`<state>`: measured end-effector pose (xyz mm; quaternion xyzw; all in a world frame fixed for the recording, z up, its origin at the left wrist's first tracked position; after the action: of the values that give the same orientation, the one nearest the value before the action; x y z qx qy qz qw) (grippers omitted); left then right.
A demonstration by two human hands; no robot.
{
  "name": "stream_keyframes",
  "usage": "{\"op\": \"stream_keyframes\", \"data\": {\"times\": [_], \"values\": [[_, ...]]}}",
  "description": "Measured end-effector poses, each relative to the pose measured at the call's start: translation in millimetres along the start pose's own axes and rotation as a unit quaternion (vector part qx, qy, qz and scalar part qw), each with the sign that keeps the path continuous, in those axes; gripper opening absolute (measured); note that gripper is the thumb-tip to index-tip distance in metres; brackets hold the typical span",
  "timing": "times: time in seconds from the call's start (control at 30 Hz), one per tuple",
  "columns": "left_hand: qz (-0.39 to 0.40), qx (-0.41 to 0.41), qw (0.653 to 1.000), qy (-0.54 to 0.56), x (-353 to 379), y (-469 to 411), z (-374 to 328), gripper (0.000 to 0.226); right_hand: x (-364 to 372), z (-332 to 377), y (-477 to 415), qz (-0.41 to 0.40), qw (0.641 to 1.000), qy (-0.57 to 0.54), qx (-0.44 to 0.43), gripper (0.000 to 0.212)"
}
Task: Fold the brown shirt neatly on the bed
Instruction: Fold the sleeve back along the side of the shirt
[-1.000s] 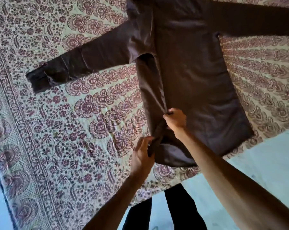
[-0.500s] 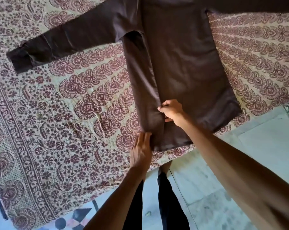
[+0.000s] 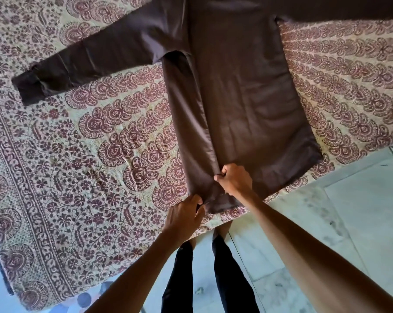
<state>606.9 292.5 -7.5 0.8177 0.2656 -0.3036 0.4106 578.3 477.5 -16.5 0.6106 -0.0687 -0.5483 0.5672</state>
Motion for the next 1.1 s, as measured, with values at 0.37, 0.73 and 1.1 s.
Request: {"op": "stream_keyframes", "data": {"times": [0.37, 0.73, 1.1], "values": [[-0.063, -0.073, 0.99, 0.1, -107.9, -91.6, 47.9, 0.013, -62.5, 84.3, -13.2, -0.071, 0.991, 0.064, -0.089, 0.023], [-0.275, -0.079, 0.957, 0.048, -292.5, -239.6, 189.9, 0.038, -61.2, 299.1, -136.0, 0.09, 0.906, -0.412, -0.042, 0.012], [-0.136, -0.2, 0.967, -0.081, -393.0, -279.2, 330.6, 0.057, -45.5, 375.0, -188.0, 0.055, 0.737, -0.664, 0.11, 0.024]]}}
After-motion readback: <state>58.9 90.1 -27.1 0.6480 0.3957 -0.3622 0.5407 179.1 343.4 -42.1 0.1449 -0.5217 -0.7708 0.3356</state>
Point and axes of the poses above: each hand's wrist, its own y-axis away from the middle knuckle, its own x-axis out of the palm, z = x × y, the point moved 3 cm from there along -y, towards the middle knuckle, and after that the axes turned 3 degrees about z, right-handed, at the moved point
